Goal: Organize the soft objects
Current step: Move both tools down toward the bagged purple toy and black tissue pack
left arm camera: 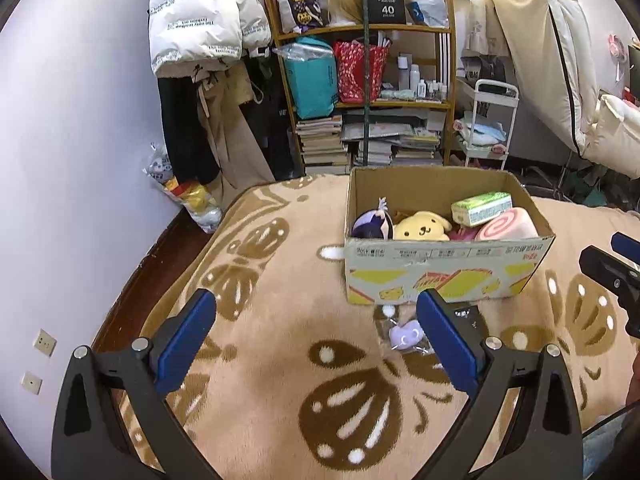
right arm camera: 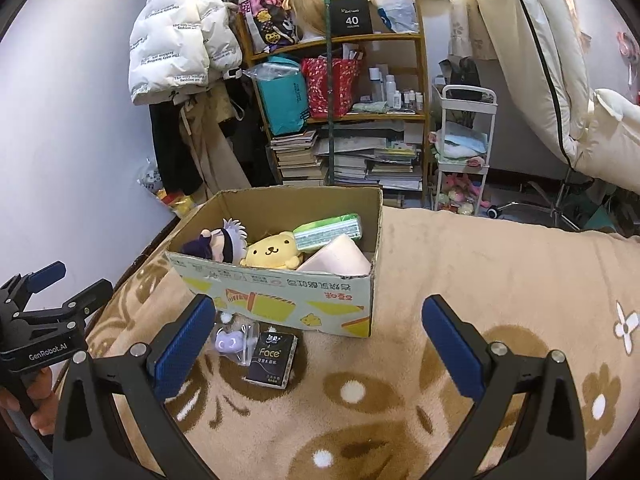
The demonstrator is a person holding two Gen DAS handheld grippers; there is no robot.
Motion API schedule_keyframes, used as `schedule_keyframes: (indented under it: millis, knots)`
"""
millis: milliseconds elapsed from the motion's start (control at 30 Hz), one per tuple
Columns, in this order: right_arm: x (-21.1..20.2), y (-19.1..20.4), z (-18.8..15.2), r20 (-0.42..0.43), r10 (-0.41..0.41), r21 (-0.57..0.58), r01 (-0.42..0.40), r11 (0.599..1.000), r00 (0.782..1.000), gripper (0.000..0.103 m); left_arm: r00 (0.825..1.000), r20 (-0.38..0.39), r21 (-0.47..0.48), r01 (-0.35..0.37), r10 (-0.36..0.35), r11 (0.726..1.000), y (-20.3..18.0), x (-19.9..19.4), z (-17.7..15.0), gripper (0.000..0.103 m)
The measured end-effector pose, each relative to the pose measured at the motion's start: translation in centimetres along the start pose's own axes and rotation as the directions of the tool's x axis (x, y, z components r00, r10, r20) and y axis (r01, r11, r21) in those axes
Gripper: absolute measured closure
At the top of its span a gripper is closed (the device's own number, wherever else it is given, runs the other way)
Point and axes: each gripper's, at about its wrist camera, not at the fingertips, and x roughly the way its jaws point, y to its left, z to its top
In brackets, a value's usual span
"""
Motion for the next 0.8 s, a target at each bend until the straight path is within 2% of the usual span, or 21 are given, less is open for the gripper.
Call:
schedule_keyframes:
  millis: [267,467,800]
  knots:
    - [1.2,0.9,-0.3,-0.042,-0.023,-0.056,0.02,0.998,0.999,0.0,0.998,-0.057,0.006,0.024,-0.024,1.0,-0.3,1.7,-0.2,0.004]
    - [3.4,1.0,-0.7,-0.099,0.014,-0.022,-0.016,1.0,0.995,0.0,0.995,-0.094,0.005,0.022,-0.021,1.0,-0.7,3.5,0.1,0.004]
    - [6.7,2.1,-1.6,-0.174,-0.031,-0.086,0.016,0.996,0.984,0.0,0.988,-0.148,0.012,0.042,-0.04,0.999,-2.0,6.9,0.7,0.004]
